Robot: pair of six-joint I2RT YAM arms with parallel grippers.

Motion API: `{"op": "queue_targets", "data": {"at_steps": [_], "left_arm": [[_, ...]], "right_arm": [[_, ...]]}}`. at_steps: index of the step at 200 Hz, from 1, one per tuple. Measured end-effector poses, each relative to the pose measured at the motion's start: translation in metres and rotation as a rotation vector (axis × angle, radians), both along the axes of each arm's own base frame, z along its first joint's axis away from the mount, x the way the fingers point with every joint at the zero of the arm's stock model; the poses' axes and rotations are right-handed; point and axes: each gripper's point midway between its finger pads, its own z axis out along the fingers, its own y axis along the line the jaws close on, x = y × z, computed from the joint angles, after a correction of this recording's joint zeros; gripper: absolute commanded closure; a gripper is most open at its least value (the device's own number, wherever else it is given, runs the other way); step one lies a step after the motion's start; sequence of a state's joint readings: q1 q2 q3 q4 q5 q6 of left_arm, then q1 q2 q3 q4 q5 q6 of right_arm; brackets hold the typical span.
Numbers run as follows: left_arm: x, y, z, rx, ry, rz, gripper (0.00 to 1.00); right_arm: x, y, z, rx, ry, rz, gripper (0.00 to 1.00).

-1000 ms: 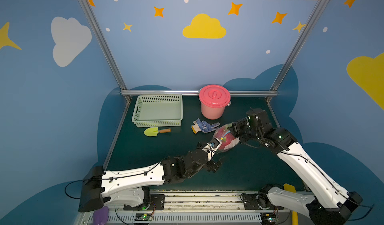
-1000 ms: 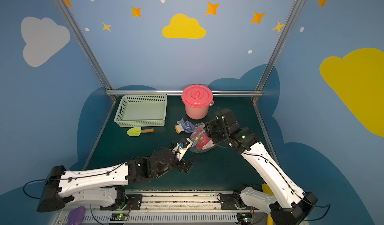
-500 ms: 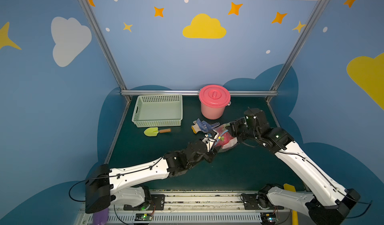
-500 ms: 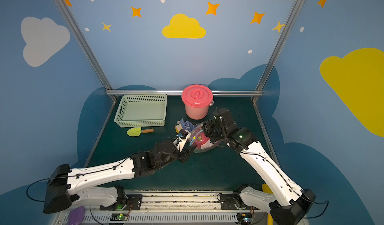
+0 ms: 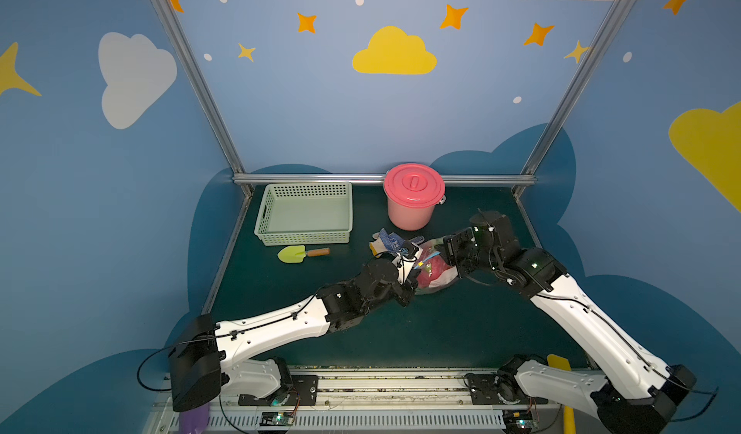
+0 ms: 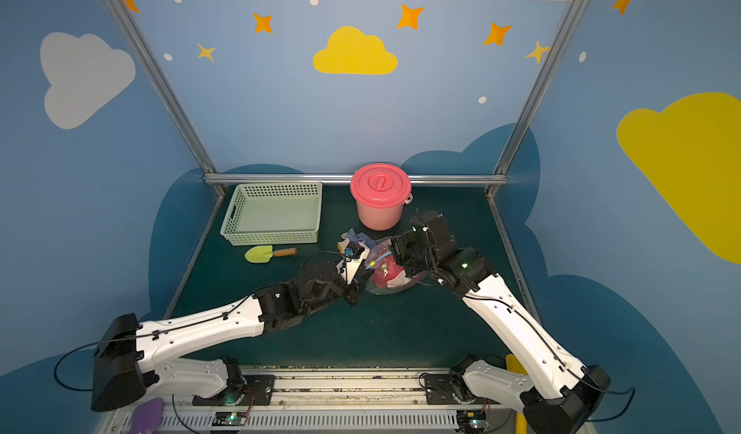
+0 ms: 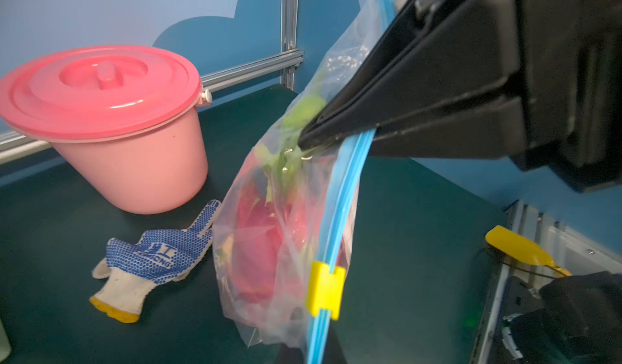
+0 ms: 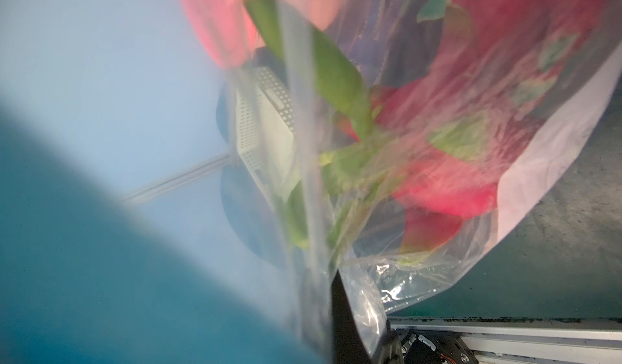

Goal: Open the zip-top bag and take out the dragon fruit
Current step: Pick up the zipper food storage bag at the center of the board.

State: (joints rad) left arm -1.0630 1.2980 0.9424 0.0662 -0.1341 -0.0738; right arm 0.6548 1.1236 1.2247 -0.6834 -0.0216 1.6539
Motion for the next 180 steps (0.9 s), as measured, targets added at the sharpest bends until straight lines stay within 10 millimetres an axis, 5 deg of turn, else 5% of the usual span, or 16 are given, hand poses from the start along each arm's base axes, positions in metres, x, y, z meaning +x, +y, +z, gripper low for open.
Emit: {"op": "queue_targets", "data": {"at_steps": [11,62,89,113,145,180], "left_arm": [[0.0,0.0,0.0,0.012,0.0,-0.007,0.96],[0.011,0.019,0.006,0.09,-0.011,-0.021,0.96],[0.022,0.036,0.023,0.143,-0.002,-0.058,0.96],[0.022,0.047,0.037,0.205,0.019,-0.135,0.96],[0.012,0.053,0.045,0.289,0.061,-0.255,0.96],[-0.004,0.064,0.039,0.365,0.098,-0.342,0.96]], "right_arm": [[0.0,0.0,0.0,0.001,0.0,-0.002,0.96],[-0.011,-0.002,-0.002,-0.025,0.0,0.074,0.34],[-0.024,-0.014,-0.001,-0.094,0.016,0.19,0.31],[-0.035,-0.022,0.026,-0.169,-0.059,0.355,0.27],[-0.064,-0.016,0.077,-0.257,-0.305,0.674,0.27],[-0.098,-0.002,0.09,-0.392,-0.655,0.983,0.26]]}}
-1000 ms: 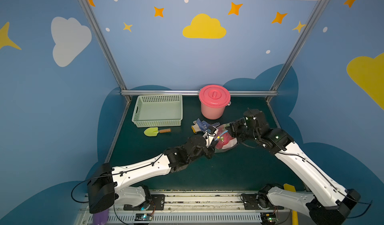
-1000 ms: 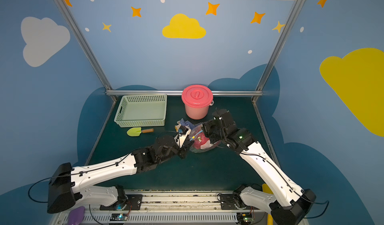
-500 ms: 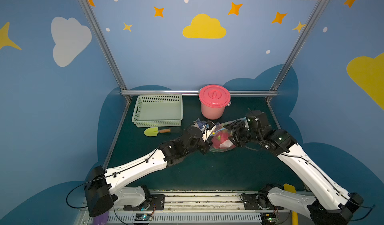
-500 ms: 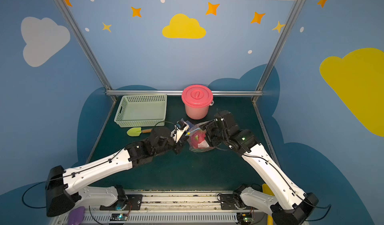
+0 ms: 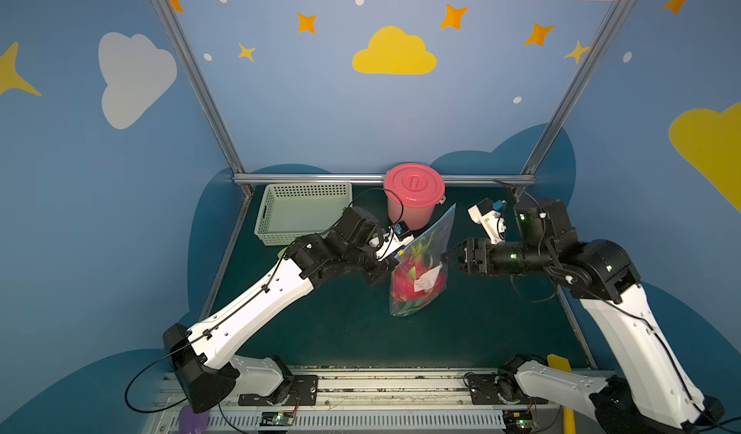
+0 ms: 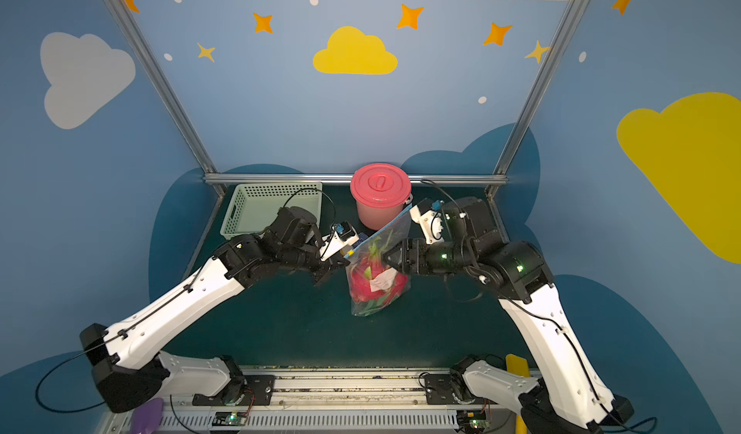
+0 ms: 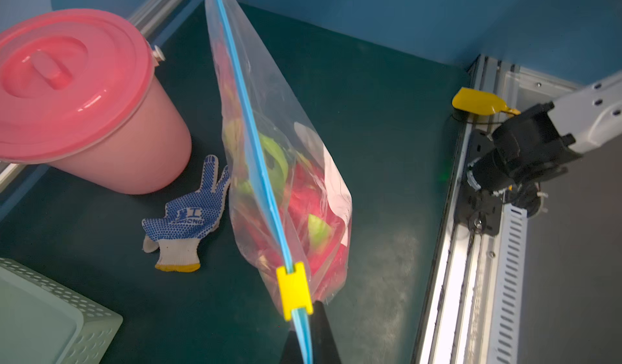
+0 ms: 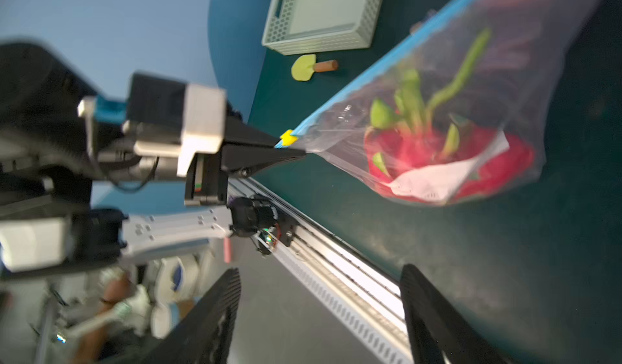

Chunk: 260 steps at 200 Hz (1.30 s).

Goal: Open the zip-top bag and take out the dragon fruit
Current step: Pick up the zipper food storage bag at the center of the board, then unzip the zipper on the zipper food storage bag.

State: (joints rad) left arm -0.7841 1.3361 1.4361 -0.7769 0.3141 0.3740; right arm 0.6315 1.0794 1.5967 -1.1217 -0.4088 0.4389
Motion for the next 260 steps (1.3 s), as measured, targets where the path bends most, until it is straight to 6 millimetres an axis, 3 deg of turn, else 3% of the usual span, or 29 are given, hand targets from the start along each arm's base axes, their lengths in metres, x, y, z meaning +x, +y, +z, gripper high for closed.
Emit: {"op": "queue_targets", "data": {"at_steps": [37,62,102,173,260], "left_arm": [[-0.006,0.022,-0.002,0.038,-0.007,-0.008,0.96],[-0.009,0.036,0.003,0.055,-0.039,-0.005,0.96],[-0.011,0.048,0.017,0.087,-0.132,-0.025,0.97],[-0.005,0.062,0.022,0.132,-0.211,-0.046,0.97],[-0.009,0.055,0.034,-0.003,-0.197,-0.127,0.97]], "right_arm": [[-0.016,0.013,-0.016,-0.016,-0.442,0.295,0.35],[-0.002,0.031,-0.01,-0.049,-0.662,0.417,0.35],[0.022,0.058,0.012,-0.074,-0.863,0.534,0.34],[0.018,0.084,0.021,-0.008,-0.965,0.696,0.35],[0.027,0.122,-0.008,0.071,-0.927,0.844,0.44]]}}
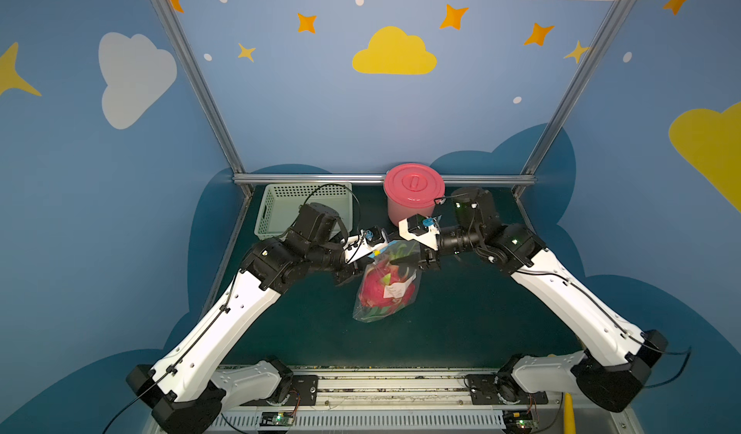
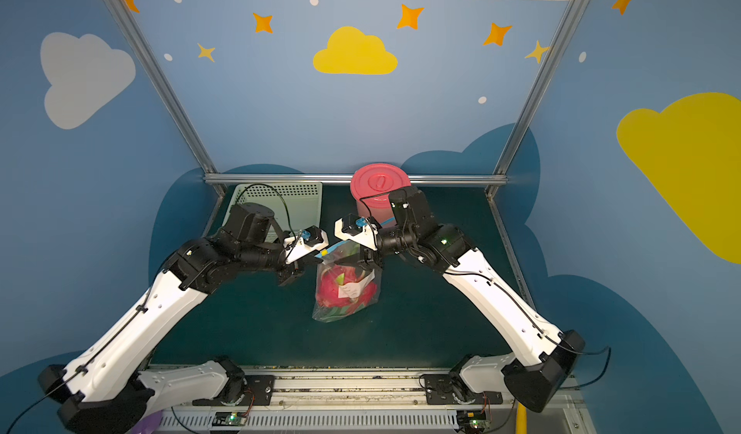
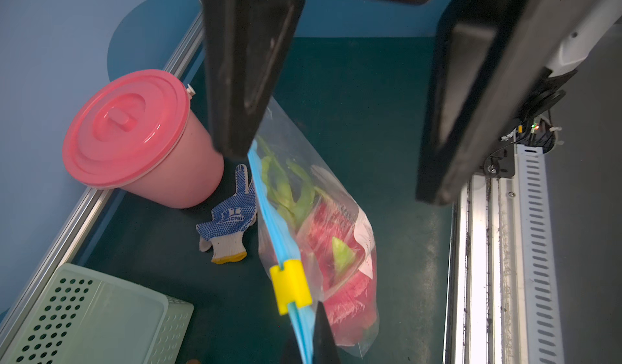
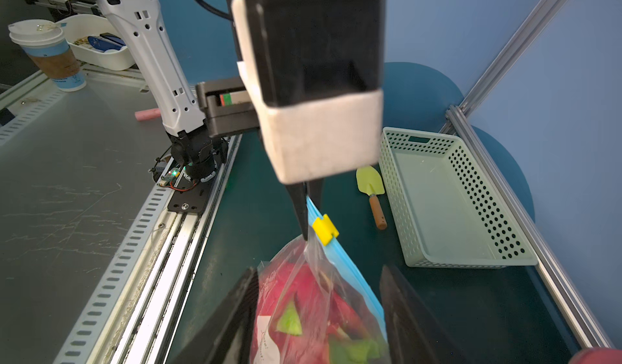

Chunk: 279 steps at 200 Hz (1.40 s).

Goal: Open the zip-top bag and take out the dragon fruit
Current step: Unzip the zipper on the zipper food storage bag.

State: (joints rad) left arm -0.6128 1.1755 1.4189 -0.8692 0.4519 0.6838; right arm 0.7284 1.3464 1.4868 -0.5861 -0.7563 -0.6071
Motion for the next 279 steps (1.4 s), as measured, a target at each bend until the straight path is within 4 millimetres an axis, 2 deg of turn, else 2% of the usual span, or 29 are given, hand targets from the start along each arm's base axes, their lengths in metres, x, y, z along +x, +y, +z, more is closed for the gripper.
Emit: {"op": "queue_targets", "data": {"at_steps": [29,76,174,194,279], "left_arm": [[-0.004,-0.003,0.001,-0.012,-0.007,-0.041,0.96],[-0.005,-0.003,-0.001,-0.005,-0.026,-0.073,0.97],[0.001,0.002,-0.007,0.001,-0.042,-0.062,0.96],[0.001,0.002,-0.008,0.002,-0.043,-0.062,0.97],[0.003,0.002,-0.012,0.003,-0.047,-0.057,0.97]], "right_arm": [[0.004,0.009,-0.005,0.006,0.018,0.03,0.48],[0.009,0.021,-0.005,0.014,0.03,0.082,0.64],[-0.016,0.024,-0.014,-0.022,0.071,0.168,0.74],[-0.021,0.027,-0.014,-0.022,0.067,0.183,0.72],[-0.015,0.031,-0.02,-0.032,0.049,0.164,0.72]]}}
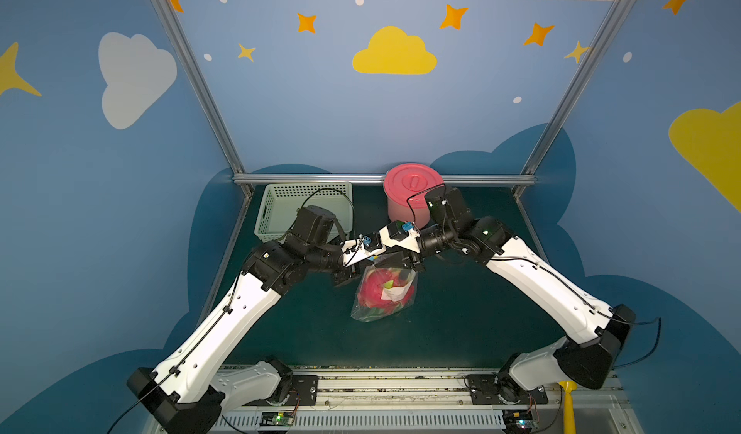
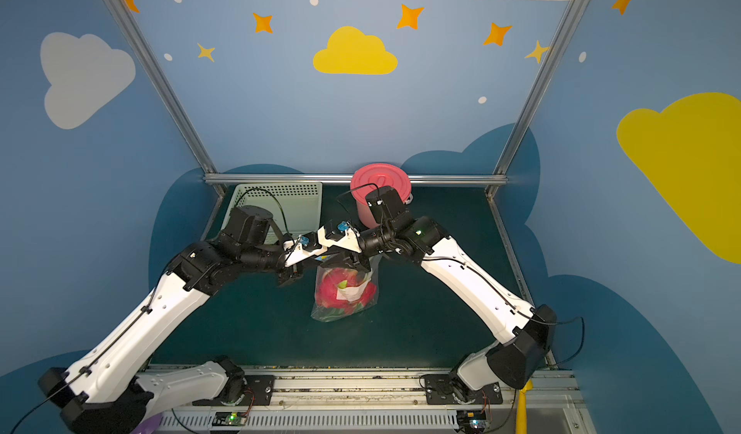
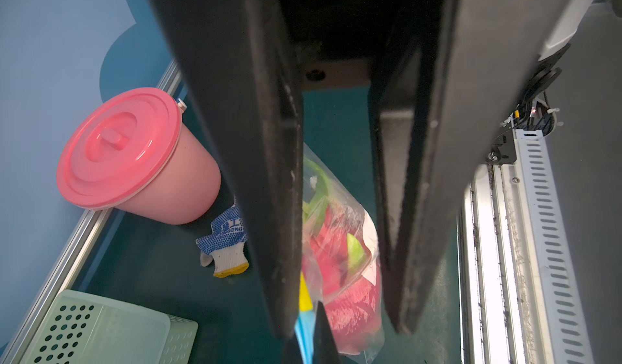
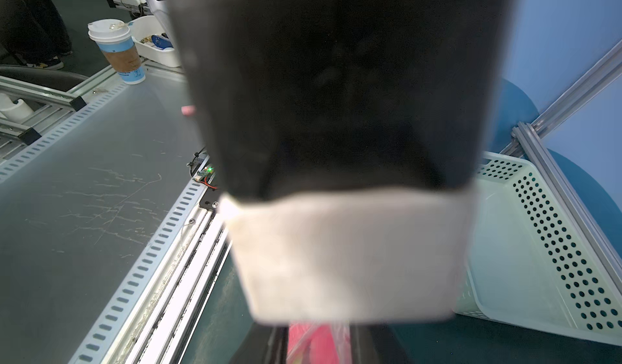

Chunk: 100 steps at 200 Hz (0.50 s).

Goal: Open the zip-top bag and take out the dragon fruit
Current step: Unzip the zipper on the zipper food storage bag.

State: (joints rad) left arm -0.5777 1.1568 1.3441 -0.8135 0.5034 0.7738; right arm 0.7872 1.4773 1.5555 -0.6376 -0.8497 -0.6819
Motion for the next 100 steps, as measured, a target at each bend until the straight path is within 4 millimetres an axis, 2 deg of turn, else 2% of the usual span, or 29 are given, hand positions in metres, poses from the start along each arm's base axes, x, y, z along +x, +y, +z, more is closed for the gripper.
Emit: {"op": "queue_targets", "data": {"at_steps": [17,31,51,62,80,100], "left_arm": [[0.0,0.0,0.0,-0.001,-0.002,0.0,0.97],[0.0,0.0,0.0,-0.002,-0.004,0.0,0.96],[-0.001,0.0,0.0,-0.005,-0.007,0.0,0.97],[-0.001,0.001,0.0,-0.006,-0.008,0.0,0.97],[-0.002,0.002,0.0,-0.006,-0.01,0.002,0.97],[-0.003,0.003,0.0,-0.006,-0.011,0.002,0.97]], "right_arm": [[0.001,0.0,0.0,-0.001,-0.003,-0.005,0.66],[0.005,0.0,-0.001,-0.005,-0.005,-0.023,0.54],[0.012,0.001,-0.007,-0.02,-0.003,-0.056,0.52],[0.015,0.002,-0.01,-0.028,-0.002,-0.069,0.54],[0.018,0.003,-0.012,-0.032,0.001,-0.074,0.68],[0.02,0.004,-0.015,-0.037,0.012,-0.073,0.78]]}}
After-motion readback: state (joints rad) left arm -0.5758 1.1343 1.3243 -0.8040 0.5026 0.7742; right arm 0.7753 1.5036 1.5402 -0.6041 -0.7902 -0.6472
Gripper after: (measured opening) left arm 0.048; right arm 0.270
